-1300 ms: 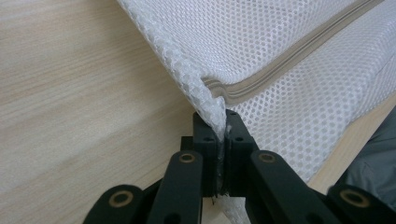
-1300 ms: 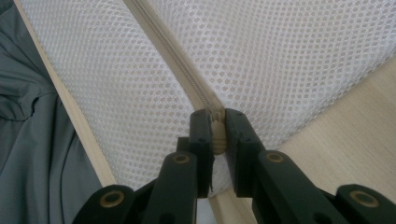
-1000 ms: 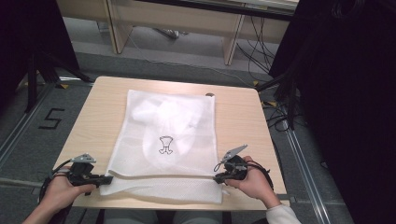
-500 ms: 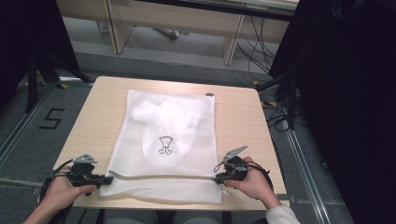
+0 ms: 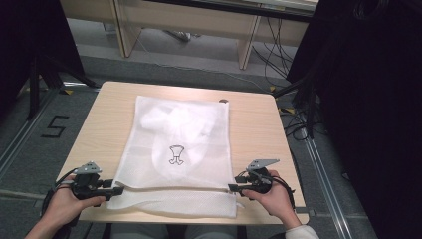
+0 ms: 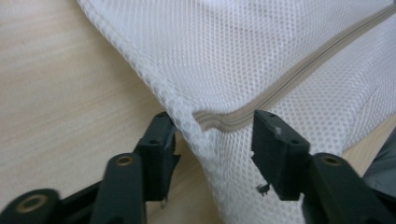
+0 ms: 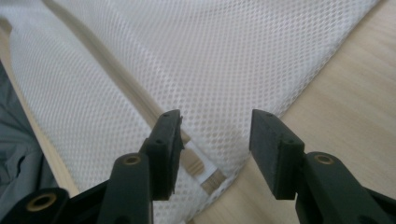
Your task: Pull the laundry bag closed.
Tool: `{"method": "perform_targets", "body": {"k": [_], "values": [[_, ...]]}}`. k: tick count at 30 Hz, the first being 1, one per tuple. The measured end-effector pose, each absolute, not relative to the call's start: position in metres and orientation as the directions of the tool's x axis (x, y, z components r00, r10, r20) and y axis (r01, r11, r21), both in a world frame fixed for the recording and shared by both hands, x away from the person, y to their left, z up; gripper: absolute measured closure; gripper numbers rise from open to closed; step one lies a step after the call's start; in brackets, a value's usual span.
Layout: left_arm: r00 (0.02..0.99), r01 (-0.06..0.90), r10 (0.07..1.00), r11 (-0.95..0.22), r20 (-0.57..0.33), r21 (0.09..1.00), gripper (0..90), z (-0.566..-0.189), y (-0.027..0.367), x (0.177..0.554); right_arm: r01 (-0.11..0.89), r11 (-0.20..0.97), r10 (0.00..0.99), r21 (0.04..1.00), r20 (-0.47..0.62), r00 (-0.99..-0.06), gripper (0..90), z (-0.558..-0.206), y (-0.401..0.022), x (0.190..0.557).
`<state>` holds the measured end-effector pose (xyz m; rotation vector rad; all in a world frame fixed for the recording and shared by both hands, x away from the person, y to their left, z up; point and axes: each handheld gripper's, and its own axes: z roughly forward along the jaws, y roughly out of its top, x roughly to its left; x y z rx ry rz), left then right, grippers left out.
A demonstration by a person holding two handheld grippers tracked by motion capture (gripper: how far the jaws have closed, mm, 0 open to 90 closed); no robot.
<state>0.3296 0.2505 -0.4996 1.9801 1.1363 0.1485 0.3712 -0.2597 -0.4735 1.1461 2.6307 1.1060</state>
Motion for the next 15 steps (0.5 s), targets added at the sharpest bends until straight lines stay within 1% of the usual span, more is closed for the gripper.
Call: {"method": "perform_targets", "body": {"k": [1,2,3,4,6,7,11,15], "values": [[0.587,0.654,0.760,-0.241,-0.280,0.717,45.4,-0.499,0.250,0.330,0.609,0.439,0.670,0.661,0.211,-0.712,53.8,-0.474,-0.259,0.372],[0.597,0.638,0.759,-0.253,-0.259,0.727,43.0,-0.498,0.250,0.330,0.618,0.439,0.675,0.652,0.214,-0.706,53.4,-0.472,-0.260,0.372],[0.598,0.630,0.758,-0.243,-0.261,0.738,41.0,-0.497,0.250,0.330,0.609,0.407,0.687,0.681,0.211,-0.696,53.1,-0.474,-0.259,0.372],[0.603,0.615,0.759,-0.248,-0.244,0.749,39.6,-0.497,0.250,0.330,0.615,0.417,0.691,0.669,0.207,-0.693,52.9,-0.472,-0.260,0.372],[0.601,0.595,0.764,-0.230,-0.235,0.770,35.4,-0.494,0.250,0.330,0.638,0.360,0.711,0.681,0.242,-0.660,52.4,-0.474,-0.257,0.371],[0.603,0.585,0.764,-0.229,-0.229,0.778,34.5,-0.493,0.251,0.330,0.622,0.394,0.702,0.677,0.215,-0.679,52.1,-0.473,-0.260,0.373],[0.605,0.556,0.770,-0.227,-0.202,0.799,32.8,-0.490,0.250,0.328,0.633,0.365,0.698,0.683,0.249,-0.671,51.8,-0.472,-0.259,0.373],[0.610,0.556,0.766,-0.231,-0.202,0.798,33.4,-0.489,0.250,0.328,0.646,0.338,0.695,0.684,0.281,-0.661,53.7,-0.472,-0.259,0.374]]}}
